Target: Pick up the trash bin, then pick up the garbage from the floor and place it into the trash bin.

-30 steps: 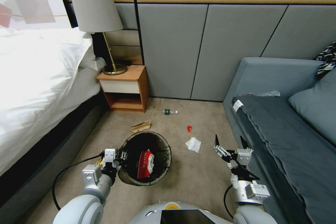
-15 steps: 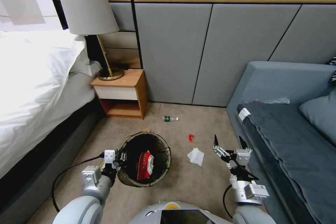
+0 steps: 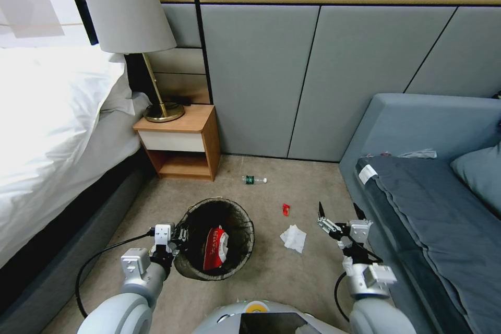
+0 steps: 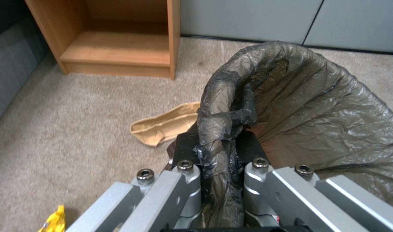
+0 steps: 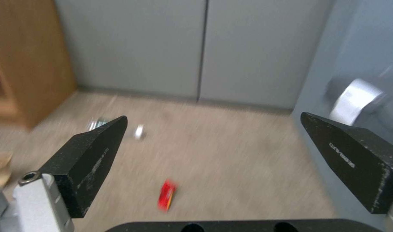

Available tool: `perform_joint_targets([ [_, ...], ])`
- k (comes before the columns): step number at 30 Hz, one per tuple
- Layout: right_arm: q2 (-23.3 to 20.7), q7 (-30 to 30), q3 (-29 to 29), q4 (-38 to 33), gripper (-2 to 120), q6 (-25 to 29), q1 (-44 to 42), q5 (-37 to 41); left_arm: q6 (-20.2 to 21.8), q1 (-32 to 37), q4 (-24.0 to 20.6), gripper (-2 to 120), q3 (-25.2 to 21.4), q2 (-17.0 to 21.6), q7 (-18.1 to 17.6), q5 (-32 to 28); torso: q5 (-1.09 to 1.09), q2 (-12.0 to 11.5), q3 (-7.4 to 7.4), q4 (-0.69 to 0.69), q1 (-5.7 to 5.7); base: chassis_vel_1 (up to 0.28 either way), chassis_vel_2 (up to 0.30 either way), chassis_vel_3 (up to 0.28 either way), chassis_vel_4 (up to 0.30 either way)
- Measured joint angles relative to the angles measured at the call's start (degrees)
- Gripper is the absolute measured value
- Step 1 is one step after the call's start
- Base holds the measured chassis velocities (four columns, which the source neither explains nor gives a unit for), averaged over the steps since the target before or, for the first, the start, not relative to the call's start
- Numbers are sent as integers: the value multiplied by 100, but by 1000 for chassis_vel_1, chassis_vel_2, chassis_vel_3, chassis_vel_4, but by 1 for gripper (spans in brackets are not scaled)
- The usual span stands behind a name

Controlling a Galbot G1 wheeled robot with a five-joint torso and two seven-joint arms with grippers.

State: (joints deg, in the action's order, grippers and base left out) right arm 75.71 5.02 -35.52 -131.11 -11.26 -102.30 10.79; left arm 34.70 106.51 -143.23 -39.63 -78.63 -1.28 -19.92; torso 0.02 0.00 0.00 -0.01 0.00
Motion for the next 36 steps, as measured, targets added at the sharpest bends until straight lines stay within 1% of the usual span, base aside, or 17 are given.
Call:
perform_joint_targets([
  [2,-395,-17,51,160,100,-85,39,246,10,25,0,7,-45,32,-17,-49,-1,0,0,1,0,0,0,0,0],
  [3,-395,-17,51,160,100,-85,39,246,10,25,0,7,-45,32,-17,-49,-1,0,0,1,0,0,0,0,0],
  [5,-858,-61,167,332,100,-97,62,433,21,37,0,7,-73,60,-43,-121,-2,0,0,2,0,0,0,0,0],
  [6,-858,-61,167,332,100,-97,62,433,21,37,0,7,-73,60,-43,-121,-2,0,0,2,0,0,0,0,0],
  [8,-1422,-100,356,564,100,-97,133,688,31,30,0,7,-85,88,-62,-175,-1,0,0,1,0,0,0,0,0],
  [10,-1826,-174,557,822,100,-94,287,861,38,18,0,7,-92,105,-70,-190,-1,0,0,0,0,0,0,0,0],
  [11,-1826,-174,557,822,100,-94,287,861,38,18,0,7,-92,105,-70,-190,-1,0,0,0,0,0,0,0,0],
  [14,-2194,-194,948,1256,100,-90,667,1140,42,9,0,7,-129,62,-72,-197,0,0,0,2,0,0,0,0,0],
  [15,-2194,-194,948,1256,100,-90,667,1140,42,9,0,7,-129,62,-72,-197,0,0,0,2,0,0,0,0,0],
  [18,-2437,-214,1323,1598,100,-244,996,1476,51,-25,0,7,-177,47,-79,-239,-1,0,1,3,0,0,0,0,0],
  [20,-2490,-233,1391,1671,100,-336,1035,1613,59,-44,0,7,-178,72,-79,-255,-1,0,0,3,0,0,0,0,0],
  [23,-2594,-332,1531,1947,100,-570,1094,1902,90,-99,0,7,-148,176,-69,-286,-2,0,0,-1,0,0,0,0,0],
  [28,-2600,-452,1620,2300,100,-615,1246,1943,100,-148,0,7,-93,217,-45,-287,-2,0,0,-1,0,0,0,0,0],
  [32,-2484,-556,1826,2901,100,-669,1691,1964,109,-209,0,7,-42,225,20,-252,-2,0,0,2,0,0,0,0,0],
  [33,-2484,-556,1826,2901,100,-669,1691,1964,109,-209,0,7,-42,225,20,-252,-2,0,0,2,0,0,0,0,0],
  [35,-2414,-589,1929,3218,100,-670,1909,1957,117,-207,0,7,-42,232,42,-230,-1,0,0,1,0,0,0,0,0],
  [36,-2414,-589,1929,3218,100,-670,1909,1957,117,-207,0,7,-42,232,42,-230,-1,0,0,1,0,0,0,0,0],
])
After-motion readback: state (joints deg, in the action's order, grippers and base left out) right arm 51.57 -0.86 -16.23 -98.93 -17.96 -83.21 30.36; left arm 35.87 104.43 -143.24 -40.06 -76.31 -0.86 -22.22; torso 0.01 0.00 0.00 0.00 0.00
